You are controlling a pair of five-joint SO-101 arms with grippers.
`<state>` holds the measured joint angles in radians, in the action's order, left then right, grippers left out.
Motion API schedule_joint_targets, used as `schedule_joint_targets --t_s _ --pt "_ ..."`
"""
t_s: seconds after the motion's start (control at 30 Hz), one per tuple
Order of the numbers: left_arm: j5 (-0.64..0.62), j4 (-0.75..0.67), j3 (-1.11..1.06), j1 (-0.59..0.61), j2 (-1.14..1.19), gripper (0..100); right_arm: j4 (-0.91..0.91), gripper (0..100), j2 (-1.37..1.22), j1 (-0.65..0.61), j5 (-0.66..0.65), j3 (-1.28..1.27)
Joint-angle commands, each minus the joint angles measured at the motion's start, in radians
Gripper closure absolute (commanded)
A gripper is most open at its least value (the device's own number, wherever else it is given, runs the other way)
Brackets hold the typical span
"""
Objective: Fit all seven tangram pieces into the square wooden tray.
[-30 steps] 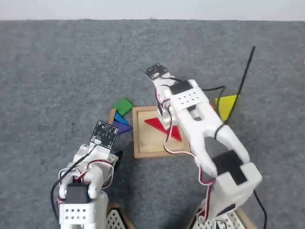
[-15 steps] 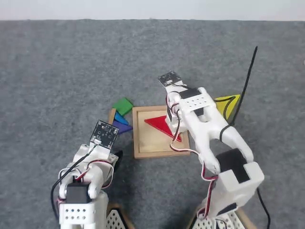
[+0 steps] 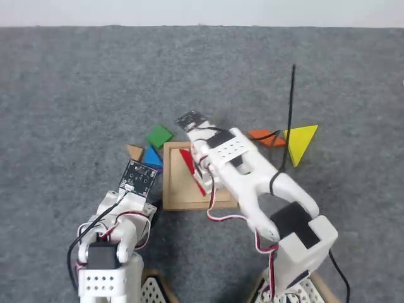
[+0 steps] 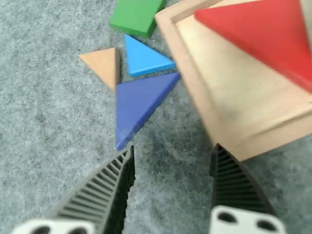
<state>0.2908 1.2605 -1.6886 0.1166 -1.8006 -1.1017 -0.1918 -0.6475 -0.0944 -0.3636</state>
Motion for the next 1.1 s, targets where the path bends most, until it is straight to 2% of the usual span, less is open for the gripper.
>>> schedule_joint_targets --t_s 0.0,0.2,0.33,0.7,0.9,1.07 --pt "-0.008 0.009 0.005 -0.003 -0.021 76 0.012 76.4 0.025 -0.042 -0.003 0.068" --pt "-0.008 0.009 0.005 -0.003 -0.021 76 0.019 76.4 0.064 0.053 0.000 0.061" --pt "-0.008 0.009 0.005 -0.003 -0.021 76 -0.005 76.4 -0.025 0.153 -0.009 0.061" --pt "-0.008 0.009 0.005 -0.003 -0.021 76 -0.030 79.3 -0.064 0.444 -0.183 0.040" --pt "-0.008 0.009 0.005 -0.003 -0.021 76 -0.025 79.3 0.142 0.555 -0.276 -0.098" --pt "-0.008 0.009 0.005 -0.003 -0.021 76 0.001 79.3 0.386 0.532 -0.279 -0.258"
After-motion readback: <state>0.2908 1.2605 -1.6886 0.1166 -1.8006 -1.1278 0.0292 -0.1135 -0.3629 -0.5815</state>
